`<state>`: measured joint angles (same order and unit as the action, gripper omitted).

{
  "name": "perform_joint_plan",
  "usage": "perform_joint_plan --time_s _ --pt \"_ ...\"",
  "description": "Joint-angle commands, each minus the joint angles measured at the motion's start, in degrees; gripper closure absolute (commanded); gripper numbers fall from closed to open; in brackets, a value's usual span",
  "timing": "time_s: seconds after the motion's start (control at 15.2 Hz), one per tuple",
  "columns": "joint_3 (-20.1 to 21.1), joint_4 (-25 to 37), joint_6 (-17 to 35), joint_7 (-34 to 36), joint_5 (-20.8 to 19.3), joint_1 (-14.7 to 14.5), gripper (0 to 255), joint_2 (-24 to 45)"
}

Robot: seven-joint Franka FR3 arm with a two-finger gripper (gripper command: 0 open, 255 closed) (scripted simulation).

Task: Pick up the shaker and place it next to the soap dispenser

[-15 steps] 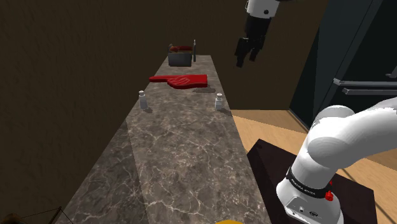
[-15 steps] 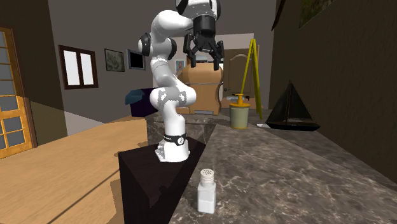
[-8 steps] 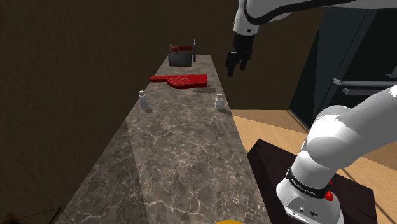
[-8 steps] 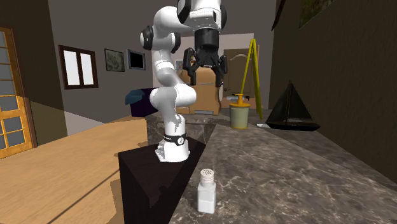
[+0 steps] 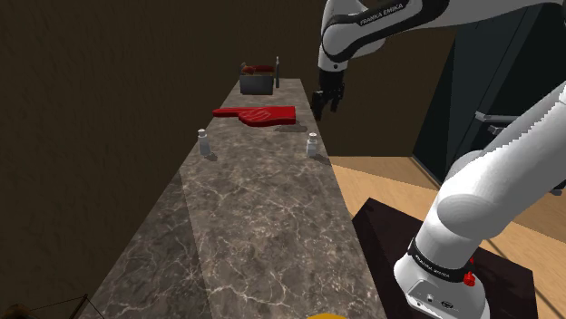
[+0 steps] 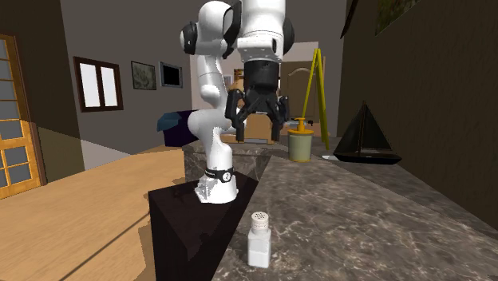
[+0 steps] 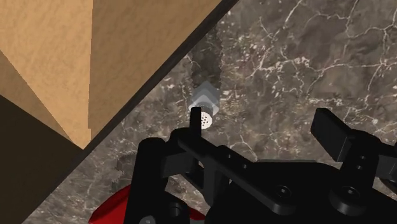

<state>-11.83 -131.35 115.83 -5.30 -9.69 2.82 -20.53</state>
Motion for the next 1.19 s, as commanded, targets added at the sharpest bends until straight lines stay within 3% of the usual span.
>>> perform_joint_plan --time_s 0.0,0.53,1.12 --pt "-0.91 1.81 2.66 -0.82 0.4 -0.05 0 5.14" --pt "-3.6 10.18 8.77 -5.43 3.34 0.95 0 22.3" --pt "-3.82 7.68 14.35 -5.93 3.98 1.39 0 25.41"
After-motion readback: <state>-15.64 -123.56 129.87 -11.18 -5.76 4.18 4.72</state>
